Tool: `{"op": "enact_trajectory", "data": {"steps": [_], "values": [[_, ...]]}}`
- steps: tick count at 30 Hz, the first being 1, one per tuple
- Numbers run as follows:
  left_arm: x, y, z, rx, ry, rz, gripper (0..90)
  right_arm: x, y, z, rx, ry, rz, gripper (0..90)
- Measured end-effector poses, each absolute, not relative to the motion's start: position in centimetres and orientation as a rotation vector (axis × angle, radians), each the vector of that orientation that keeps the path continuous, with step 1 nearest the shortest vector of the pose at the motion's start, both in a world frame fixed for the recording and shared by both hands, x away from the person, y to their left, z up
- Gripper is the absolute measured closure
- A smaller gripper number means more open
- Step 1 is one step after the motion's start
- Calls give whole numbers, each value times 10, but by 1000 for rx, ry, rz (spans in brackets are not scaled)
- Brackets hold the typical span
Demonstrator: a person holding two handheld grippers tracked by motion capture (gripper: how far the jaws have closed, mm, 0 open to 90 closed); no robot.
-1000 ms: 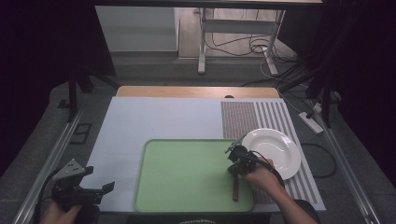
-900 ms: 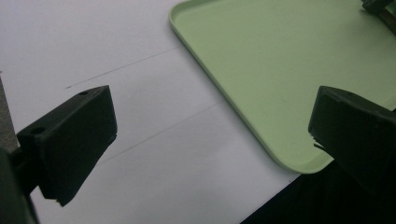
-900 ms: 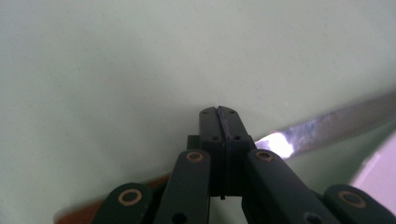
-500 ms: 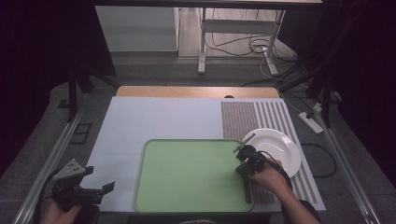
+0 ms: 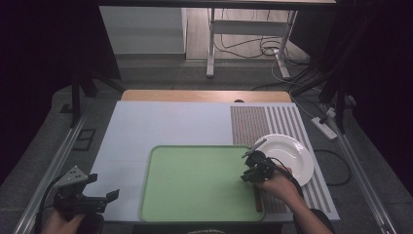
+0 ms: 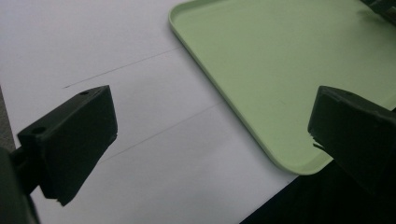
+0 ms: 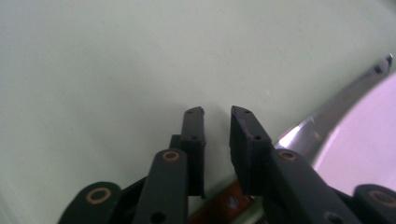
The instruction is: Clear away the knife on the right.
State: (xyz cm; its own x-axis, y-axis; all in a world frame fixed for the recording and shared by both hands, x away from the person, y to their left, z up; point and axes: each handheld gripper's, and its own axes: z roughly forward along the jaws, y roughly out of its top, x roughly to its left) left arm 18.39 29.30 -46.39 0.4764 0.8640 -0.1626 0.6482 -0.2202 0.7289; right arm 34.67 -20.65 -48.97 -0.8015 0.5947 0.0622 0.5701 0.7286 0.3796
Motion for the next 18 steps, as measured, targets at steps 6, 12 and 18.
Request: {"op": "enact_trajectory", "data": {"steps": [6, 12, 18], "values": [[184, 294, -464, 1957, 1254, 353, 12, 345, -199, -483, 947, 2848, 697, 632], [184, 294, -464, 1954, 1254, 355, 12, 343, -196, -476, 928, 2802, 768, 493], [184, 294, -464, 1951, 1255, 353, 12, 341, -196, -469, 918, 2761, 844, 384]]}}
